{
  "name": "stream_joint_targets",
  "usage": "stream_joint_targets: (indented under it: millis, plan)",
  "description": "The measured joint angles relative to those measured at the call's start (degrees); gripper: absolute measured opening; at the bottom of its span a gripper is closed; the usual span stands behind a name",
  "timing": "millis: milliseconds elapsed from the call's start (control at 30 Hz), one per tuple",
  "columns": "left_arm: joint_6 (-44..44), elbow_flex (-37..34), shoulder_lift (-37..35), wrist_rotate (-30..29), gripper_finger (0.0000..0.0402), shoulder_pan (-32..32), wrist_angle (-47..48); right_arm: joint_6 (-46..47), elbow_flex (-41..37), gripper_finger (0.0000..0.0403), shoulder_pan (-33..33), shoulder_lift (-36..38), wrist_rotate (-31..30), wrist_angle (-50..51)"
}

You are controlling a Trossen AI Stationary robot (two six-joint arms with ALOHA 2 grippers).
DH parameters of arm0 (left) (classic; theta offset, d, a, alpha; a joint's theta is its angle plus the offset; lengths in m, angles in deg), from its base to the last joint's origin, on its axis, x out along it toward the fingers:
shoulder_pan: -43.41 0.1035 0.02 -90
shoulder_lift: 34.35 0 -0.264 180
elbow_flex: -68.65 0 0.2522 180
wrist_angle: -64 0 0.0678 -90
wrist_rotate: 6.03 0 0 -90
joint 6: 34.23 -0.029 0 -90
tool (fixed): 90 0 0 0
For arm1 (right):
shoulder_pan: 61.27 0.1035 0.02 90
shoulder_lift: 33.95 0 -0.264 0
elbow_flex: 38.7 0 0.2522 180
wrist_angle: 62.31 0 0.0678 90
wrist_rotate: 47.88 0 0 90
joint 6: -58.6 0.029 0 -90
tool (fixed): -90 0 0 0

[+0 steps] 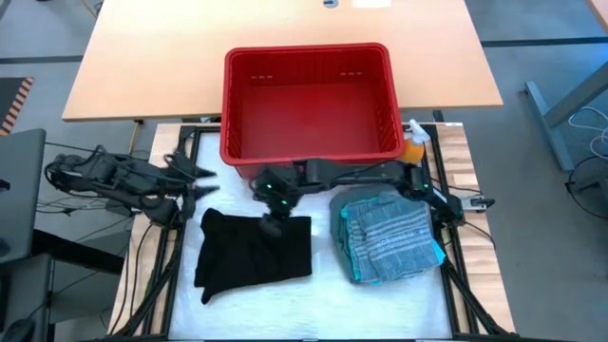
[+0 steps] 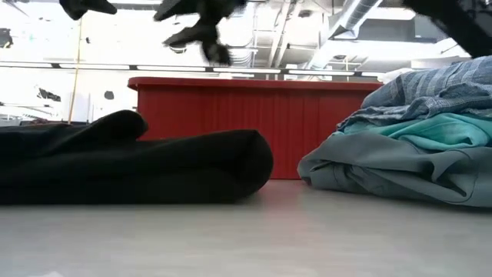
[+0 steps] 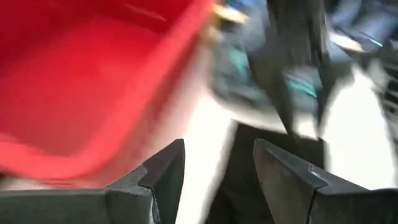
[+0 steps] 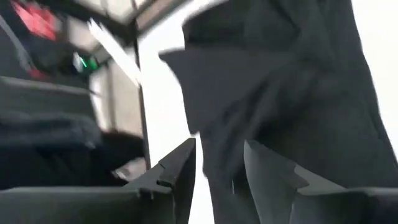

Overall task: Fold Laundry from Bin
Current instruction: Fold the black shirt

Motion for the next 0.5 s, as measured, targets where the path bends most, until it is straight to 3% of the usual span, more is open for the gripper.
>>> stream_joint_targets:
  millis: [133,200,267,400,500]
  plan:
    - [2.45,-3.13,5.34,14.09,0.0183,-0.24,-1.39,-5.63,0.24,0.0162,4.43,7.53,-11.96,15.63]
    - [3.32,-5.41,9.14,19.12,0.0183,-1.05,-3.98,-6.45,0.26,0.0162,7.91,9.91,-22.18,22.61]
    - [2.0,-8.0,13.72,22.89,0.0183,-2.21,-9.32,-6.57,-0.94,0.0162,10.75,10.91,-26.7,24.45]
    - [-7.88,-9.58,23.36,27.58,0.0183,-4.57,-24.42,-5.63,-12.49,0.0161,13.58,12.69,-23.29,13.9]
    - [-16.69,-7.63,30.21,31.0,0.0183,-4.68,-25.59,-0.63,-22.63,0.0161,14.19,15.07,-21.09,7.32]
